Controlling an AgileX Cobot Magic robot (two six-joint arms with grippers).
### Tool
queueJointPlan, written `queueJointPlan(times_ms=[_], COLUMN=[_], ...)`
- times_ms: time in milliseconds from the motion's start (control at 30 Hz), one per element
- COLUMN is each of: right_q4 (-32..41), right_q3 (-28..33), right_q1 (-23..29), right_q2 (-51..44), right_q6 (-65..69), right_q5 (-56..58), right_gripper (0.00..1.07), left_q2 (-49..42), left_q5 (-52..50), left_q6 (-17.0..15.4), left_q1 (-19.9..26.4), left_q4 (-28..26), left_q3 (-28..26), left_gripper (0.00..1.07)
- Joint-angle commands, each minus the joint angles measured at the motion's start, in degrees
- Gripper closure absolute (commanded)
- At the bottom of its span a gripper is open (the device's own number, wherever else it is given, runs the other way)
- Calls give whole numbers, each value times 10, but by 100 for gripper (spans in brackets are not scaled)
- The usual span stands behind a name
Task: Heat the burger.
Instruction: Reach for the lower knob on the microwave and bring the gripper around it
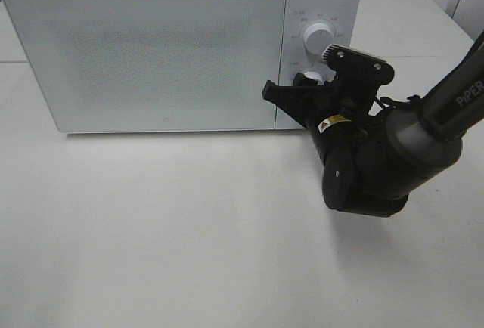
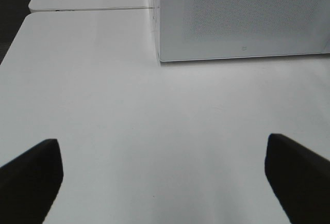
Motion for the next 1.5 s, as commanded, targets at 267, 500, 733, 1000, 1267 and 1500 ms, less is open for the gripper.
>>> queueJointPlan(times_ms=[267,500,733,1000,1267,1500], right_q4=[-104,-92,-88,-87,-87,-83], right_q3=[-17,-17,-17,-17,-17,-17], right_q1=[3,3,3,3,3,3], right_q2=[-3,-3,-3,-3,-3,-3], right_q6=[345,542,637,684,684,684], right_q5=[-105,-105,-105,-105,-105,-105], right_gripper=[105,105,105,105,105,105], left_q2=[-11,-11,-11,-11,-11,-11], left_q5=[-6,-6,-6,-6,-6,-6], left_q6=[-3,-3,-3,-3,-3,-3], left_q1=[2,2,2,2,2,2], left_q4=[-4,-4,-4,-4,-4,-4], left_q3=[2,2,2,2,2,2], left_gripper=[7,7,7,7,7,7])
